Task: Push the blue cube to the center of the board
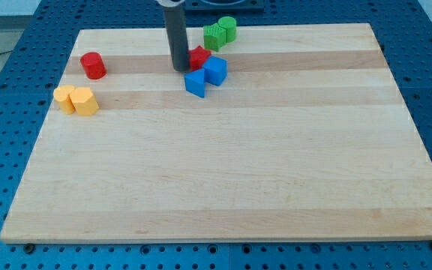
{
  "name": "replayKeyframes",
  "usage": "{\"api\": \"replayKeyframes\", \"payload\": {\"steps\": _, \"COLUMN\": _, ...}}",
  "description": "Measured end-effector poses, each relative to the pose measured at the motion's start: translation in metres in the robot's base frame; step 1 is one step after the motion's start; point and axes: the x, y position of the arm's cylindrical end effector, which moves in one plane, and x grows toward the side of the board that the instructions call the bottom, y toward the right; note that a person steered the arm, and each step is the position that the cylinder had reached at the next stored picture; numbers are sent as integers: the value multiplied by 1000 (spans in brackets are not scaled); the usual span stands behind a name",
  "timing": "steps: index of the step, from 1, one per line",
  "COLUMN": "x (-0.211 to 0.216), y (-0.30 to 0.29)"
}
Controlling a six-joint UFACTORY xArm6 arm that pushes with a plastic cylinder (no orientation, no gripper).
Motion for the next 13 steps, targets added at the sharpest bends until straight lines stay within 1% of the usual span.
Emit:
{"api": "replayKeyframes", "payload": {"steps": 1, "x": 3, "y": 23}}
{"api": "replayKeyframes", "payload": {"steps": 2, "x": 0, "y": 12}}
{"api": "replayKeyframes", "payload": {"steps": 3, "x": -5, "y": -13}}
{"api": "replayKeyframes", "payload": {"steps": 4, "x": -10, "y": -15}}
{"api": "replayKeyframes", "payload": {"steps": 7, "x": -34, "y": 3}}
{"api": "replayKeyframes", "payload": {"steps": 8, "x": -34, "y": 30}}
{"api": "replayKeyframes", "payload": {"steps": 9, "x": -27, "y": 64}}
{"api": "replayKeyframes", "payload": {"steps": 10, "x": -8, "y": 97}}
{"api": "replayKeyframes", "payload": {"steps": 11, "x": 19, "y": 119}}
{"api": "replayKeyframes", "payload": {"steps": 12, "x": 26, "y": 122}}
{"api": "replayKeyframes", "payload": {"steps": 13, "x": 26, "y": 95}}
